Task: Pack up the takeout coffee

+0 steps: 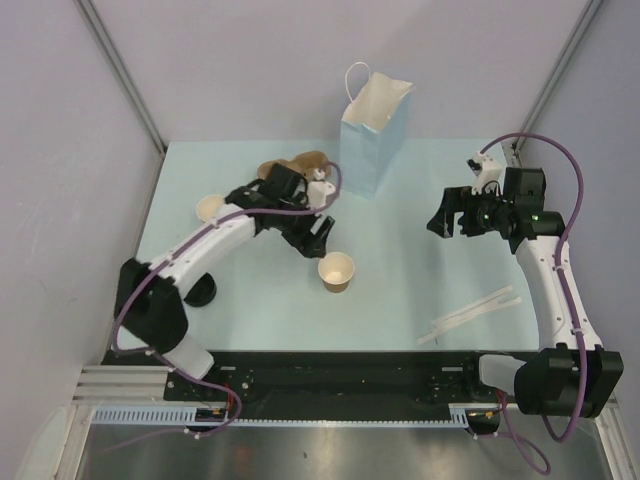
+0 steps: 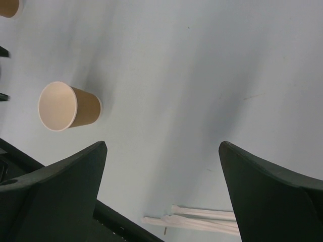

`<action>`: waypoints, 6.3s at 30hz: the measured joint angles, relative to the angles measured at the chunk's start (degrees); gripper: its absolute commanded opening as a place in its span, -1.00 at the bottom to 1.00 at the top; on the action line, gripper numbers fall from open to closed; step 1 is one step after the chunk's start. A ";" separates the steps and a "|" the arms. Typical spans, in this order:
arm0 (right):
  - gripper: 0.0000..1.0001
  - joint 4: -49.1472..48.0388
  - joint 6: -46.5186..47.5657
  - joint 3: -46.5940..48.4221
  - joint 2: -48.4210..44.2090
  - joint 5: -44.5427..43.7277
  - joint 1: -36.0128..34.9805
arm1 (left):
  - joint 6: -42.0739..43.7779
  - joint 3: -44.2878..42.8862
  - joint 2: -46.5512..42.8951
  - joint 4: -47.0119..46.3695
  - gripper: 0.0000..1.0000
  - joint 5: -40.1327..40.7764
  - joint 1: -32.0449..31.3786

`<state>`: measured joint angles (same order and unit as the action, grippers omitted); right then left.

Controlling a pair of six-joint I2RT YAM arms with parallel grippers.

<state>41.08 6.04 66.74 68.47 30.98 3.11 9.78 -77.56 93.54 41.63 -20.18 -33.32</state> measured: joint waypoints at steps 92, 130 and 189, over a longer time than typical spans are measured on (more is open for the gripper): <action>0.99 0.63 0.68 0.48 5.60 2.51 -6.75 | 24.35 29.94 -25.14 6.32 -1.00 11.76 41.13; 0.92 -21.40 -25.86 5.20 2.91 35.50 -15.61 | 42.14 22.77 -51.04 -11.52 -1.00 3.02 -12.96; -0.20 -63.89 -60.98 5.42 11.50 43.52 -36.50 | 43.71 35.89 -53.37 -41.27 -1.00 10.88 -27.43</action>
<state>-22.81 -54.94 72.16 79.96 74.50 -33.39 53.49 -41.67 40.16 0.36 -9.30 -60.75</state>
